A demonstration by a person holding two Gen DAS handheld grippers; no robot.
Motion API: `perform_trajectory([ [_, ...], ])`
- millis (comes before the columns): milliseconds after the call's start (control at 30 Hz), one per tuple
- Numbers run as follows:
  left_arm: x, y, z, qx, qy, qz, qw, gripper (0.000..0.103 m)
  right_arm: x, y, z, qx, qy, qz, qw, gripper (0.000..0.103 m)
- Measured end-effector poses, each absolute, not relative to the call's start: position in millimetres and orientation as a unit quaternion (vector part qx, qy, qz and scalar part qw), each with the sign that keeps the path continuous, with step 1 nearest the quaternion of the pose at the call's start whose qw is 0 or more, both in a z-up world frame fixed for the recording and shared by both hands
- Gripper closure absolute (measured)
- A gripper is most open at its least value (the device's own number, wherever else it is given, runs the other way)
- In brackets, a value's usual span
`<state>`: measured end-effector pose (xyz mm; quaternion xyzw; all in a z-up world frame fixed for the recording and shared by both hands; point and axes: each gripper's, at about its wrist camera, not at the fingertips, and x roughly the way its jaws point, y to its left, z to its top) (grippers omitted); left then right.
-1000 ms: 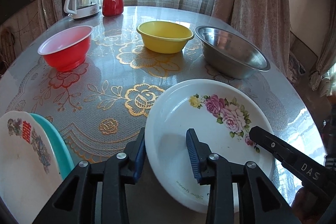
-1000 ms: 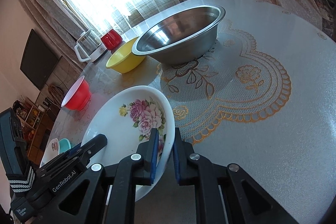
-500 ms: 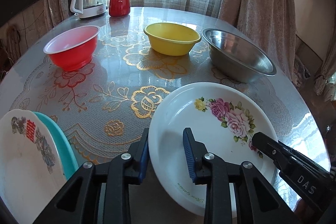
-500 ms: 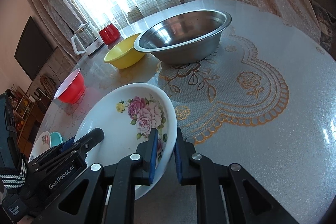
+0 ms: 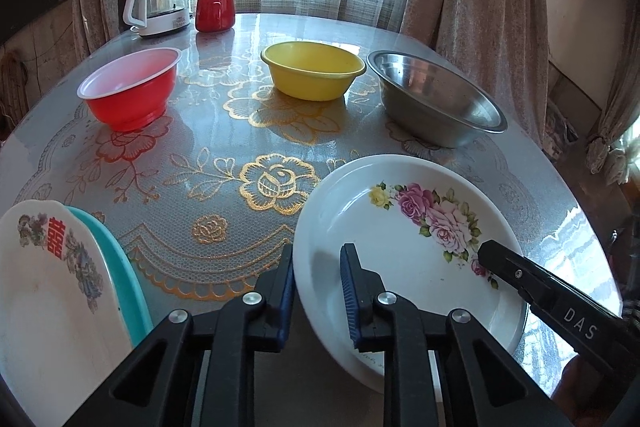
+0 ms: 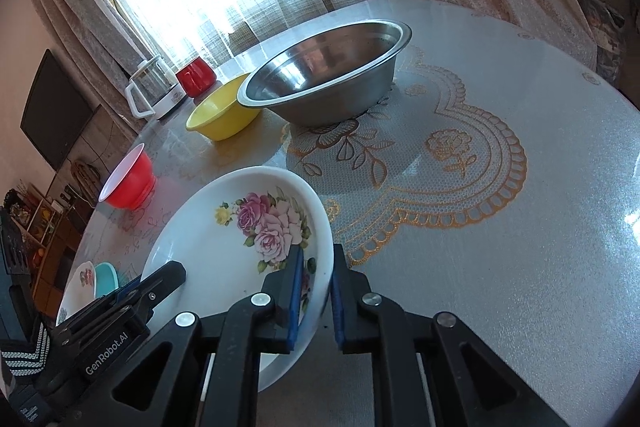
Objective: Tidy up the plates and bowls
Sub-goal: 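Lift the rose-patterned plate and carry it toward the plate stack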
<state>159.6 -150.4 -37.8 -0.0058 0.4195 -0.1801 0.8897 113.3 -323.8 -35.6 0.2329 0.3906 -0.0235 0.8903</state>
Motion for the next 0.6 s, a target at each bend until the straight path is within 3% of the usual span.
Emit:
perform_trajectory([
  [200,158,-154,-38,0.005,0.417,-0.177,0.891,0.08,111,-326,-37,0.241,0.389,-0.017,0.889,0.089],
  [400,166,-159,-38,0.014,0.42,-0.18,0.889,0.071,113,-325,-37,0.241,0.39,-0.016,0.889,0.089],
  [533,164,-165,-37,0.034,0.414,-0.17,0.894,0.07,113,-325,-37,0.24,0.389,-0.016,0.889,0.088],
  [600,164,-163,-37,0.031,0.412,-0.163,0.896,0.075,113,-325,-37,0.239,0.39,-0.018,0.889,0.09],
])
